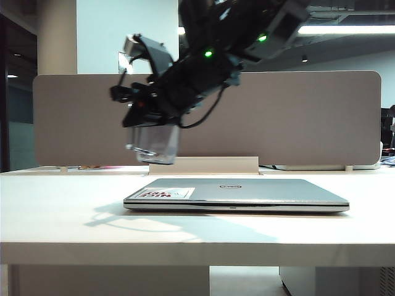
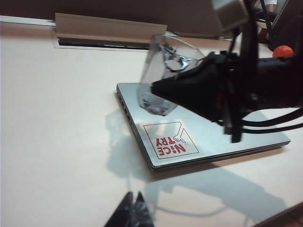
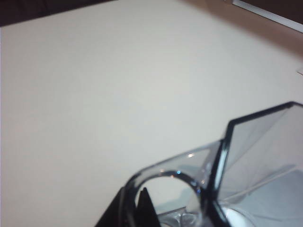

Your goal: Pick up the water cup and place it on the left side of the laptop.

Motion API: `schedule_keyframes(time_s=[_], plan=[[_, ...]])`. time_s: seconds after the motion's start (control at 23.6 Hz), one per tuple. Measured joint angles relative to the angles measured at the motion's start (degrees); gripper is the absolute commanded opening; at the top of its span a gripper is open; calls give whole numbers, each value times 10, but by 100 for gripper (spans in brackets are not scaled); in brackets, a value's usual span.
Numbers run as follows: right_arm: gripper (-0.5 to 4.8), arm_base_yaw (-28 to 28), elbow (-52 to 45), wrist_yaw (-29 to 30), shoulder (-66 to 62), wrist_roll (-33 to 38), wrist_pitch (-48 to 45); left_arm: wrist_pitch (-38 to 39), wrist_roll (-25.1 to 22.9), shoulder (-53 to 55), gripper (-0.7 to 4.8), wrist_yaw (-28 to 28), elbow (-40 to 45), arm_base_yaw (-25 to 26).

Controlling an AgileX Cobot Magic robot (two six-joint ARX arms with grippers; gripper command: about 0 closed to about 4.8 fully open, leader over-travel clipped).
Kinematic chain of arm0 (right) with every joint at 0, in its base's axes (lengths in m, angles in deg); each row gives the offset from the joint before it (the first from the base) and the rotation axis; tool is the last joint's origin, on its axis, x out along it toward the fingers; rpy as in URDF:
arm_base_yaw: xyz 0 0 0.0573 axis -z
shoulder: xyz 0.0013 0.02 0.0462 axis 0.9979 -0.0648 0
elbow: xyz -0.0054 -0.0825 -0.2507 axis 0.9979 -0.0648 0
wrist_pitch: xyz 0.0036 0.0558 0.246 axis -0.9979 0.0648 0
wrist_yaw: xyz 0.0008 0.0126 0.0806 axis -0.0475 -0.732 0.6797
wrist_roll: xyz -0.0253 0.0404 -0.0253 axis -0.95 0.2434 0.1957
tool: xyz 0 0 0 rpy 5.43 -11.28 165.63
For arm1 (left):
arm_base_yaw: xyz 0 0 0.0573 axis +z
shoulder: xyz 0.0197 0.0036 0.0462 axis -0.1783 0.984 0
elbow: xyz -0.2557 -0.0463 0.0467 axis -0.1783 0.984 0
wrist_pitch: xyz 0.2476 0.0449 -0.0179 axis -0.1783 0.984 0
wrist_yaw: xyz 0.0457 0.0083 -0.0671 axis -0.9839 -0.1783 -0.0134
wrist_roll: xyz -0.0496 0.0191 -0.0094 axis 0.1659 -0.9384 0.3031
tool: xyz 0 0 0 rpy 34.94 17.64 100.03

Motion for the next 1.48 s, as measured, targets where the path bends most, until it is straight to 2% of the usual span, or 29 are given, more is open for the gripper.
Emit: schedule_keyframes(time_s=[0.51, 0.85, 1.1, 1.48], plan=[[-2, -22, 75, 17, -71, 17, 0, 0, 0, 0, -6, -26, 0, 0], [-2, -33, 81, 22, -93, 18, -17, 0, -1, 0, -6, -98, -39, 0], [-3, -52, 83, 25, -113, 19, -27, 12, -25, -1, -6, -104, -57, 0], [-3, -59, 85, 32, -125, 19, -16, 26, -28, -1, -6, -104, -57, 0]])
